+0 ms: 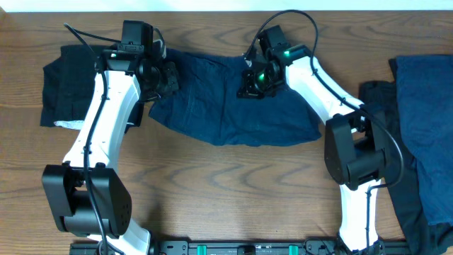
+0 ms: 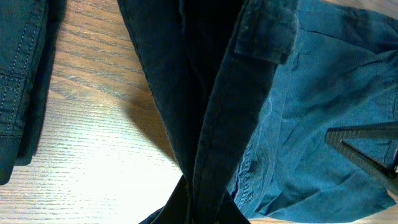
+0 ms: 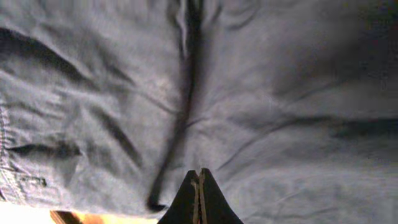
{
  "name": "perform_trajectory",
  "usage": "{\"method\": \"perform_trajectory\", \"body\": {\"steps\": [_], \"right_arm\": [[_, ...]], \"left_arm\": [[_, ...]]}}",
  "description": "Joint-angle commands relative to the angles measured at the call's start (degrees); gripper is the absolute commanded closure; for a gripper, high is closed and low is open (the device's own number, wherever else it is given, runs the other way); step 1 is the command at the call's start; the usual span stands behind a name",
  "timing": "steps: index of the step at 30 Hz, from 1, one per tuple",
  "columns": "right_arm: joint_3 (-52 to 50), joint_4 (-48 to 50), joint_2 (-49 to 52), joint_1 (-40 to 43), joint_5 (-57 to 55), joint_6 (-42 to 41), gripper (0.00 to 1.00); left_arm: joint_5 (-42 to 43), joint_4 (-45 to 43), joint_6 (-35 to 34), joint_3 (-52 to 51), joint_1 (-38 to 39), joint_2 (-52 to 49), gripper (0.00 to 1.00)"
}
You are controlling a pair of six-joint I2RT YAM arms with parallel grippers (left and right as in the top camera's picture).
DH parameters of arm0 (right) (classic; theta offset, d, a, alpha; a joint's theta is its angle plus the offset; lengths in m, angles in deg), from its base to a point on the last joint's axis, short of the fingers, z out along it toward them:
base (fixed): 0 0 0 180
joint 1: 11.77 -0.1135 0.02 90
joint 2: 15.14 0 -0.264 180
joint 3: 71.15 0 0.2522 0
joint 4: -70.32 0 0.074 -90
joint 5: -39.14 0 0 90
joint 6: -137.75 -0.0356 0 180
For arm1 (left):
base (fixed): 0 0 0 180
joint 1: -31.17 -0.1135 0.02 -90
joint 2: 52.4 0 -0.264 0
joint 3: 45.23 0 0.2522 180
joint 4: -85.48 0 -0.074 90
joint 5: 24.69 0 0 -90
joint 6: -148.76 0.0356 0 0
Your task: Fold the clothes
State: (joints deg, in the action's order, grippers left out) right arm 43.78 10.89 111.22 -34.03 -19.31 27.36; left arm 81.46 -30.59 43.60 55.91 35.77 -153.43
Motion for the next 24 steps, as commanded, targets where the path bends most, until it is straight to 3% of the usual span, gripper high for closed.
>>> {"method": "perform_trajectory", "body": {"steps": [1,9,13,24], "right_arm": [[0.39,1.38,1.62,-0.90,-0.04,-0.44,0.99],[0.39,9.73,9.66,-3.85,0.17,-4.07,0.99],[0.39,13.79,11.82,-4.44,6.75,-2.73,0.99],[6.69,13.35,10.12,0.00,6.82,-1.22,0.99]], "left_arm": [[-0.28,0.13,0.50,1.60,0.13,0.44,0.94],[-0.28,0.79,0.46,1.66,0.13,0.44,0.94],[-0.26,1.66,0.07,1.66,0.20,0.44,0.94],[-0.28,2.93,0.11,2.12,0.20,0.44,0.94]]}}
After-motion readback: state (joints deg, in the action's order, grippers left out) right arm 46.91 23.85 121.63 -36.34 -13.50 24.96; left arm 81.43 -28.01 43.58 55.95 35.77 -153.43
